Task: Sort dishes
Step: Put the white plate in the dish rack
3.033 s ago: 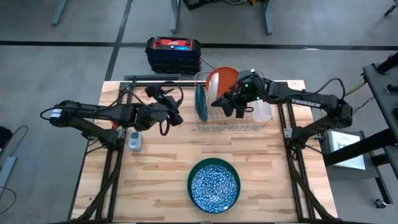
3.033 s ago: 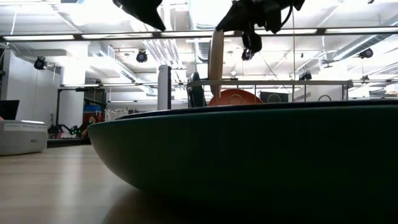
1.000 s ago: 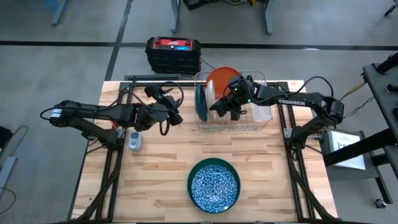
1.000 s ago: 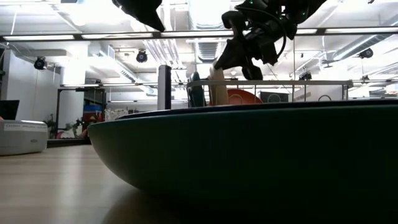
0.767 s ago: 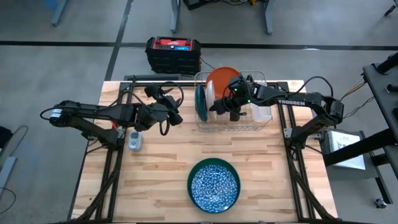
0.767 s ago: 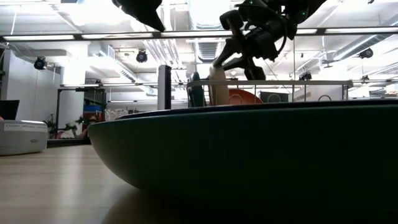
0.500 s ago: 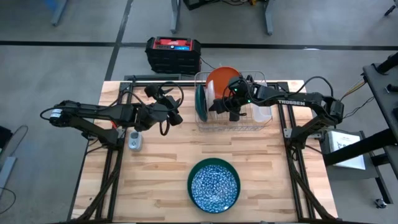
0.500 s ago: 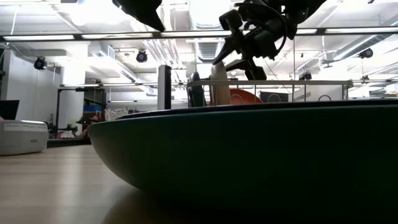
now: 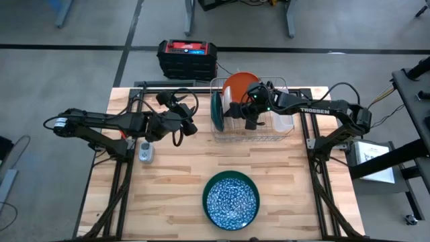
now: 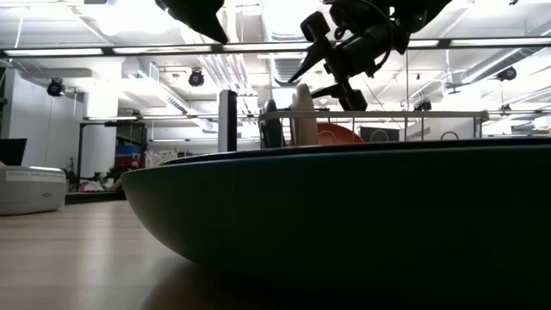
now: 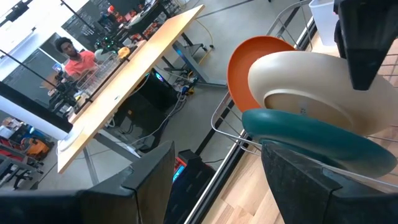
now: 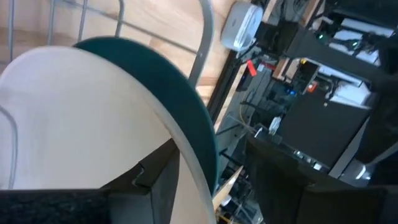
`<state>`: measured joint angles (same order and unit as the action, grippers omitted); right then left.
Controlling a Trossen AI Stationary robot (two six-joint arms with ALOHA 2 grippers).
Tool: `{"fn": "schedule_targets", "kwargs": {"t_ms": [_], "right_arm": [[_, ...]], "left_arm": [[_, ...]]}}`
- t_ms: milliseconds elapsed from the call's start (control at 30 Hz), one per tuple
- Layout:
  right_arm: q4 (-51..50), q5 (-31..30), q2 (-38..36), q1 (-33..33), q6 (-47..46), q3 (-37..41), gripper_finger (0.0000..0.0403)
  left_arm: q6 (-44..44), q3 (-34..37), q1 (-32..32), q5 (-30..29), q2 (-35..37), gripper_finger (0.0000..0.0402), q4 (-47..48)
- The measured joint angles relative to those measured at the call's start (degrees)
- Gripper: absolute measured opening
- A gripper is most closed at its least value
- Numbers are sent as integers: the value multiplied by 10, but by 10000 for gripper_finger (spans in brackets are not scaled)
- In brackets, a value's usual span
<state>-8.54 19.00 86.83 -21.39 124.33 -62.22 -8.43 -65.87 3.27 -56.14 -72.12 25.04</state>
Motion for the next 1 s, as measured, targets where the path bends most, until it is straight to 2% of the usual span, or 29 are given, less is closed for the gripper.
{"fn": "schedule_targets", "kwargs": {"t_ms": [100,633,1000], "right_arm": [[0,-23,0,0,-6,0,182],[-2,-58,0,0,-83,0,183],[-16,-64,2,18,-72,0,183]], "left_arm": [[1,0,0,0,0,230,0],[1,0,0,0,0,230,0],[1,0,0,0,0,230,0]]}}
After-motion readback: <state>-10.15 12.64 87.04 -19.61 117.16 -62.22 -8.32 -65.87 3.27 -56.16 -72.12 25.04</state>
